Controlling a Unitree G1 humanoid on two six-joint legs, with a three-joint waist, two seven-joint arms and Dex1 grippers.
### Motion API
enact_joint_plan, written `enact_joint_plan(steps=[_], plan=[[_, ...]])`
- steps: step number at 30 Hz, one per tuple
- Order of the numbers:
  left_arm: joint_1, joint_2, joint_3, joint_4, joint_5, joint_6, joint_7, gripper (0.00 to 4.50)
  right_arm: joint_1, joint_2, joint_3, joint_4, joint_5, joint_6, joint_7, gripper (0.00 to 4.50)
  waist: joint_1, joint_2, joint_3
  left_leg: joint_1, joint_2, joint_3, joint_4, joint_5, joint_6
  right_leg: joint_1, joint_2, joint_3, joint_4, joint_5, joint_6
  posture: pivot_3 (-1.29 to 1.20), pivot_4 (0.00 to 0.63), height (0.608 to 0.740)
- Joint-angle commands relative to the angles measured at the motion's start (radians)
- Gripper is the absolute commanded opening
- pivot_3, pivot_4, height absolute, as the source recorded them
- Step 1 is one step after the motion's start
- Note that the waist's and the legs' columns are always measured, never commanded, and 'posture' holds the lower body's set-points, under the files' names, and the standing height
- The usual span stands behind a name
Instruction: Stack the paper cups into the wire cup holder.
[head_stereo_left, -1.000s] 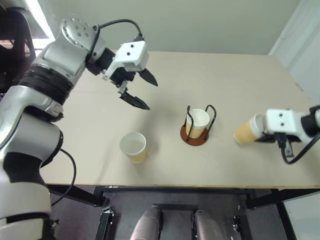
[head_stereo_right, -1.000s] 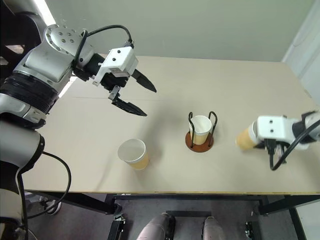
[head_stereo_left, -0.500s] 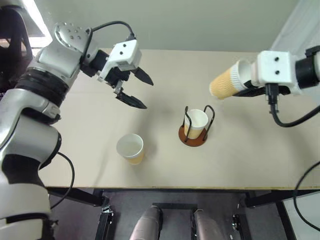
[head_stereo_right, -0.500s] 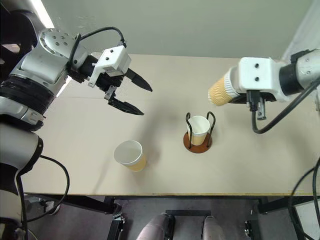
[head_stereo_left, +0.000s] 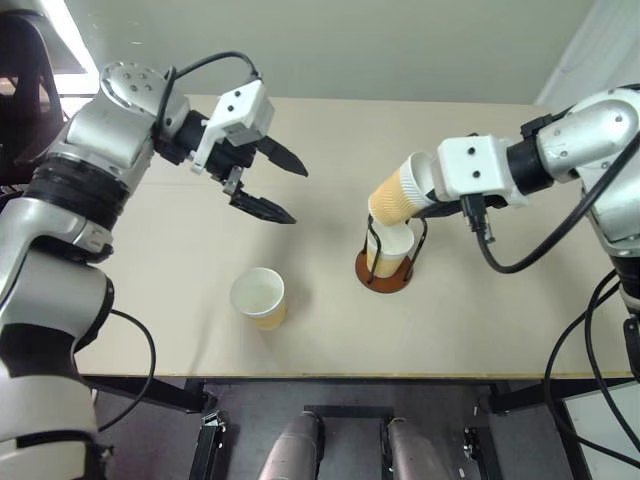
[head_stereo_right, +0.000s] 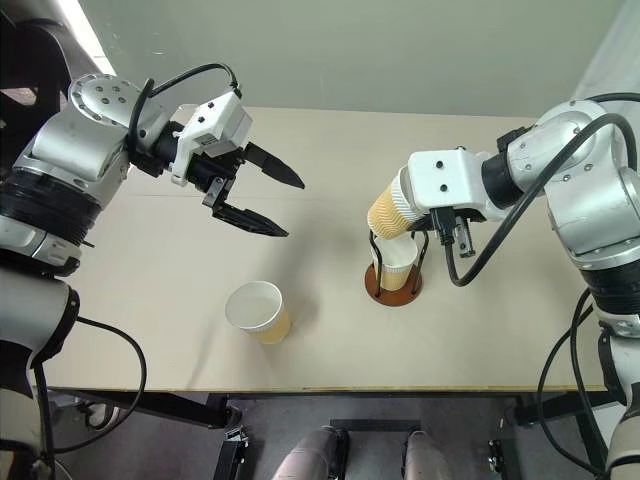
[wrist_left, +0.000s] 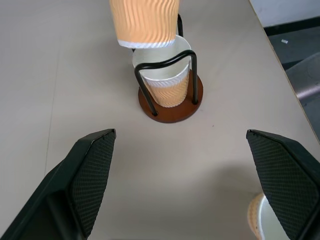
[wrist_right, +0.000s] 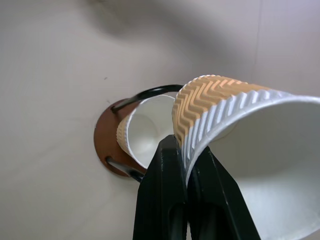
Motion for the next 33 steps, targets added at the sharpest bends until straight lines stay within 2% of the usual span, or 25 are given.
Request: enact_joint_plan(steps=[1, 13, 20, 33], plan=[[-0.008, 0.018, 0.037, -0.024, -0.012, 0.005, -0.029, 4.5, -0.017, -0.004, -0.005, -0.005, -0.025, -0.034, 0.012, 0.04, 0.0, 0.0, 0.0, 0.0, 0.0, -0.001, 0.0, 0.0, 0.0, 0.0, 0.0, 0.001, 0.0, 0.0, -0.001, 0.0, 0.15, 0.74], [-0.06, 0.006, 0.081, 0.019, -0.013, 0.018, -0.029, 4.5, -0.005, 0.003, -0.002, 0.03, -0.076, -0.098, 0.028, 0.04, -0.001, 0.0, 0.0, 0.0, 0.001, -0.014, -0.004, 0.006, -0.002, 0.0, 0.002, -0.001, 0.001, 0.005, -0.008, 0.0, 0.15, 0.74], [-0.068, 0.02, 0.105, 0.016, -0.004, 0.037, -0.029, 4.5, 0.006, 0.032, 0.009, 0.036, -0.088, -0.113, 0.033, 0.04, -0.002, 0.0, 0.0, 0.002, -0.001, -0.014, -0.016, 0.015, -0.005, -0.002, 0.001, -0.002, 0.001, 0.007, -0.011, 0.0, 0.15, 0.74], [-0.062, 0.023, 0.116, 0.001, -0.001, 0.051, -0.029, 4.5, 0.028, 0.049, 0.047, 0.096, -0.182, -0.24, 0.029, 0.04, -0.004, 0.0, 0.0, 0.001, 0.0, -0.017, -0.018, 0.018, -0.006, -0.004, 0.001, -0.004, 0.001, 0.008, -0.012, 0.0, 0.15, 0.74]])
